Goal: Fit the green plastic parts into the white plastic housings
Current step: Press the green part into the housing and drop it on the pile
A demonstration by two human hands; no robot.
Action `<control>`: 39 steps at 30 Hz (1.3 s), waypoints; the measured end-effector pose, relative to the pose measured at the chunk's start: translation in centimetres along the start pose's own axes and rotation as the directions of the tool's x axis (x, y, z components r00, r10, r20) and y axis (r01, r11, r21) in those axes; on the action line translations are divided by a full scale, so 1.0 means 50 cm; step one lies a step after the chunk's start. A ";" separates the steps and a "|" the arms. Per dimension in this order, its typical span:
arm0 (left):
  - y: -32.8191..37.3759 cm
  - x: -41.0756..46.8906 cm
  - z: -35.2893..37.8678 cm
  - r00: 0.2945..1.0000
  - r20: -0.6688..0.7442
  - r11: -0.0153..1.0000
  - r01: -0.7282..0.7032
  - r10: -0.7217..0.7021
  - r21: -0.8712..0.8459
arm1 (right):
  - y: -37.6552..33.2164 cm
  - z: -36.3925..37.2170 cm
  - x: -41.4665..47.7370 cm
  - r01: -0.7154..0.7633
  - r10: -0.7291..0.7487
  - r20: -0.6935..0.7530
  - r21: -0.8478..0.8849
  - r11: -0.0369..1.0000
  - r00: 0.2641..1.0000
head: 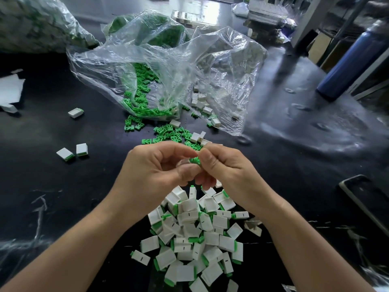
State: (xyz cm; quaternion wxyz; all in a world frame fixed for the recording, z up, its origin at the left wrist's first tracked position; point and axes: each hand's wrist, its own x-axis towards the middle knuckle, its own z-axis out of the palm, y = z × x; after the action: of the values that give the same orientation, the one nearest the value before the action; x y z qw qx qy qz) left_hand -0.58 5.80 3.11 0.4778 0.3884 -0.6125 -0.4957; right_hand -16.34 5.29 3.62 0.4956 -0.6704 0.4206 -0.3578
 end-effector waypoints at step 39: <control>0.010 -0.003 0.018 0.999 0.035 0.959 0.010 0.000 -0.282 | -0.029 0.028 -0.010 -0.437 0.320 0.305 0.502 0.746 0.897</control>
State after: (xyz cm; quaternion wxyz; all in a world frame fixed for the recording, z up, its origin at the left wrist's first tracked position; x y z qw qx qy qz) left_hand -1.41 6.25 3.52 0.5162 0.3091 -0.5430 -0.5857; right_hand -14.98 6.48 4.65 0.7713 -0.4279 0.3733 -0.2874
